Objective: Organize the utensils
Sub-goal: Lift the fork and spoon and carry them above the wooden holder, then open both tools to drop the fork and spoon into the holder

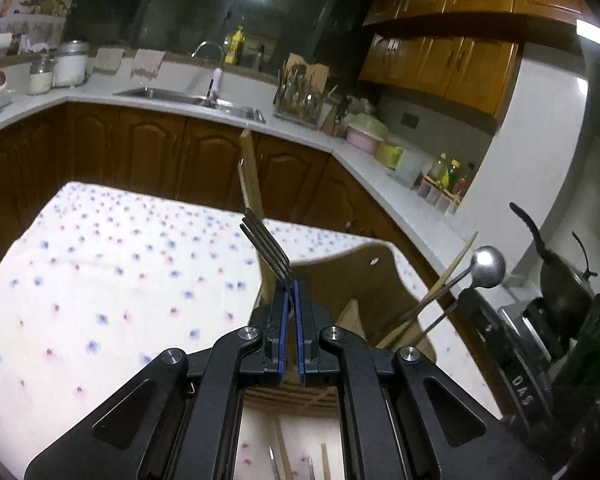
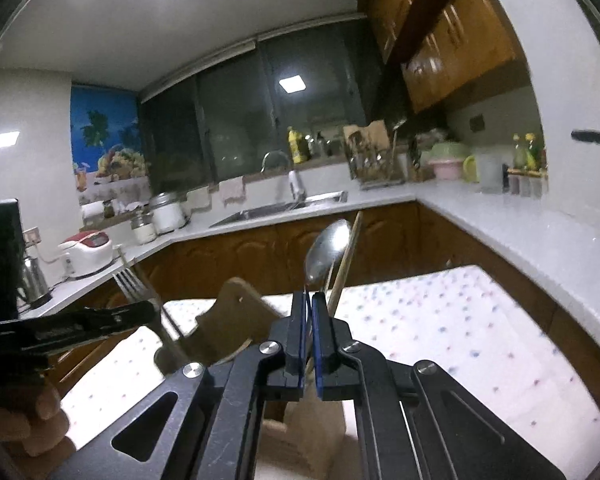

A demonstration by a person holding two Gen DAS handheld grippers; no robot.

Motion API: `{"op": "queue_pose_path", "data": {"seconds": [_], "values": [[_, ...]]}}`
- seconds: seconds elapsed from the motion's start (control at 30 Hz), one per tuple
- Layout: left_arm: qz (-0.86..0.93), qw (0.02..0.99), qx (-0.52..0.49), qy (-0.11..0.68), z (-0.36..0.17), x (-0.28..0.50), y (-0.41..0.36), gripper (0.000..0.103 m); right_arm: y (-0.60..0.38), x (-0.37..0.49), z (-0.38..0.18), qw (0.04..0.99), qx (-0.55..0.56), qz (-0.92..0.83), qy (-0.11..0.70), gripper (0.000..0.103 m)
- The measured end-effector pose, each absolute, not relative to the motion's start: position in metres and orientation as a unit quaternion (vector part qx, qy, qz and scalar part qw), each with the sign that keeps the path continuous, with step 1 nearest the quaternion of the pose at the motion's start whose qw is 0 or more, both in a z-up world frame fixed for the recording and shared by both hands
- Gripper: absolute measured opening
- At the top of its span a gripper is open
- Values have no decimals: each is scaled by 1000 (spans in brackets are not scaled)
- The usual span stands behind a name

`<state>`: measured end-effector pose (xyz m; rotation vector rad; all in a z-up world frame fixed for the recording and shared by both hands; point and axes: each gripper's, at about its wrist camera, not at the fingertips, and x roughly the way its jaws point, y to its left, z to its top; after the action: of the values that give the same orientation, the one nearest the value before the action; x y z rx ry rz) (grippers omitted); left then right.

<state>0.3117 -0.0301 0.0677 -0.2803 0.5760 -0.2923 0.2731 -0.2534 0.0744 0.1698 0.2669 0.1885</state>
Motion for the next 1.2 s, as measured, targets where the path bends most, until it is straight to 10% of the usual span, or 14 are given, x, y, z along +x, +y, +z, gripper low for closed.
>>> {"op": "queue_pose_path", "data": {"seconds": [0.83,1.2], "values": [[-137,928,-144,316,63,317,-28,3,-264,282,70,972,107,99,184,5],[-130,933,-160,296,81,278,-9,51,-274,262,79,970,132,105,174,42]]}}
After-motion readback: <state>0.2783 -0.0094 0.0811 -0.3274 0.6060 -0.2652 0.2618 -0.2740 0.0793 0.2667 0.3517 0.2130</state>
